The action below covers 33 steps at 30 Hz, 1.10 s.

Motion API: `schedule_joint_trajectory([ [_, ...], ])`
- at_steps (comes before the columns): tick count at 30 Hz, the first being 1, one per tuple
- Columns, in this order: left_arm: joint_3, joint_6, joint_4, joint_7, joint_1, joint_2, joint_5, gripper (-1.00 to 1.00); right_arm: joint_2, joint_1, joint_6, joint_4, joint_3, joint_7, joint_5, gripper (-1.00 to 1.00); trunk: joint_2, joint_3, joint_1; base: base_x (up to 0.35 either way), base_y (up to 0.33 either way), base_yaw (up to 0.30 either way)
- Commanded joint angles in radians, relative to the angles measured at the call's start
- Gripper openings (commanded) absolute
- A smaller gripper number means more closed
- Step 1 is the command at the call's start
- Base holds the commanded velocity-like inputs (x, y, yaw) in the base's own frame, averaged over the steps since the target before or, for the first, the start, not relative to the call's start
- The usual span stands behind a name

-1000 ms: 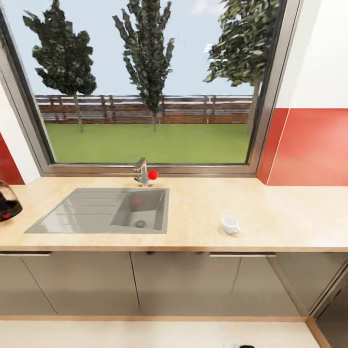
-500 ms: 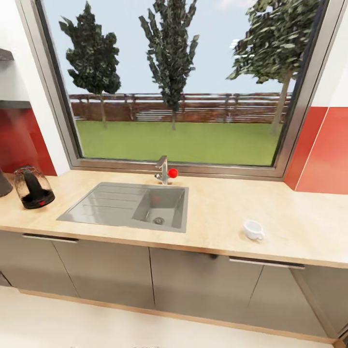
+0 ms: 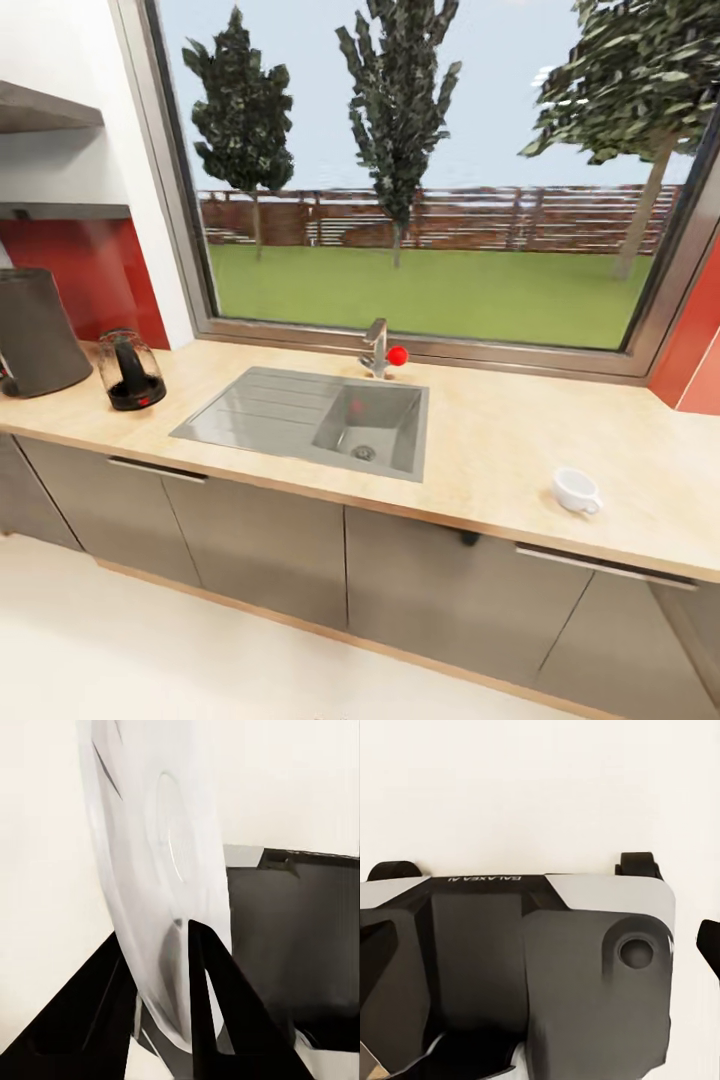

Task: Set up a coffee station on the kitchen countertop: keep the coffee maker on the countertop, move the bottle of coffee from the kitchen shelf to the counter next to the coffee maker, place a paper coffee filter on top of the coffee maker, put the saucer next to the coffee maker with the coffee cup on the saucer, and place the electric kettle next to the coffee maker.

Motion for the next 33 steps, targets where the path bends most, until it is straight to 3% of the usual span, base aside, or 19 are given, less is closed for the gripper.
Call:
schedule_joint_trajectory([
  [1, 0.009, 0.006, -0.002, -0.004, -0.001, 0.0, -0.011, -1.0, 0.001, 0.0, -0.012, -0.001, 0.009, 0.002, -0.007, 1.0, -0.001, -0.002, 0.0, 0.0, 0.0, 0.258],
  [15, 0.006, 0.006, -0.001, 0.001, -0.001, 0.001, -0.014, -1.0, 0.005, 0.027, -0.041, -0.002, 0.009, 0.004, 0.01, 1.0, -0.001, -0.012, 0.0, 0.0, 0.0, 0.258],
  [23, 0.008, 0.006, -0.001, 0.001, -0.001, 0.001, -0.014, -1.0, 0.006, 0.038, -0.094, -0.002, 0.009, 0.004, 0.022, 1.0, -0.001, -0.018, 0.0, 0.005, 0.006, 0.258],
  [33, 0.011, 0.007, -0.002, 0.001, -0.001, 0.001, -0.009, -1.0, 0.007, 0.044, -0.098, -0.002, 0.009, 0.004, 0.024, 1.0, -0.001, -0.026, 0.0, 0.131, 0.242, 0.258],
])
